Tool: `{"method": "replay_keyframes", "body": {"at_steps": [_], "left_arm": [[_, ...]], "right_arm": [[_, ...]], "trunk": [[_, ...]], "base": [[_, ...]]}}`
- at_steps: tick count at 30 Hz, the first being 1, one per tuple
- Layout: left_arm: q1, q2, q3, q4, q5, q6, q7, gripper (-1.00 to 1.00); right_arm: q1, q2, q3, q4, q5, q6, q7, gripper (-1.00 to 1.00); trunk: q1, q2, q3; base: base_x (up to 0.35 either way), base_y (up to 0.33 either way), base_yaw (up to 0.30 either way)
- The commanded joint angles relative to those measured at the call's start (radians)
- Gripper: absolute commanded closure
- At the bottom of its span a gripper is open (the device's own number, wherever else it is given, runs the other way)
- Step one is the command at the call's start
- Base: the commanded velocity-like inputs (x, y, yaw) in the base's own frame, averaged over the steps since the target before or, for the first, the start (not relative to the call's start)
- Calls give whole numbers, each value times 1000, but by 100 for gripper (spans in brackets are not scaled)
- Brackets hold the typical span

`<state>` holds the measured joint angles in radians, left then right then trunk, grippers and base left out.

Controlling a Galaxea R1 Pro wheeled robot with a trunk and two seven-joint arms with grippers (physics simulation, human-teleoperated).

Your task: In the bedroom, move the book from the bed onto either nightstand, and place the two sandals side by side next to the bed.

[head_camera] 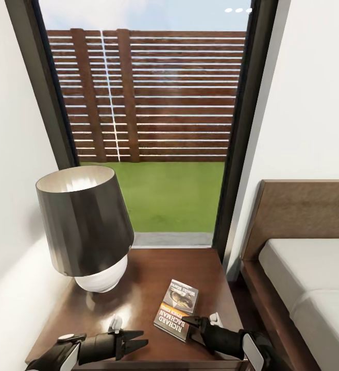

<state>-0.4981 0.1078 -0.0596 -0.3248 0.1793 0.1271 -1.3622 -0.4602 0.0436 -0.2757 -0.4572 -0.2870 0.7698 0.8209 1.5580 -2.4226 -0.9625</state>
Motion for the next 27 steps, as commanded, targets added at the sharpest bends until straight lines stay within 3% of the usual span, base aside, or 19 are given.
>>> {"method": "replay_keyframes", "body": {"at_steps": [1,9,27], "left_arm": [[0,1,-6,0,8,11,-3,-100],[0,1,-6,0,8,11,-3,-100],[0,1,-6,0,8,10,1,-100]], "right_arm": [[0,1,-5,0,9,-1,0,-100],[0,1,-5,0,9,-1,0,-100],[0,1,-5,0,9,-1,0,-100]], "trunk": [[0,0,-1],[-19,35,15],[-19,35,15]], "base": [[0,0,0],[0,0,0],[0,0,0]]}}
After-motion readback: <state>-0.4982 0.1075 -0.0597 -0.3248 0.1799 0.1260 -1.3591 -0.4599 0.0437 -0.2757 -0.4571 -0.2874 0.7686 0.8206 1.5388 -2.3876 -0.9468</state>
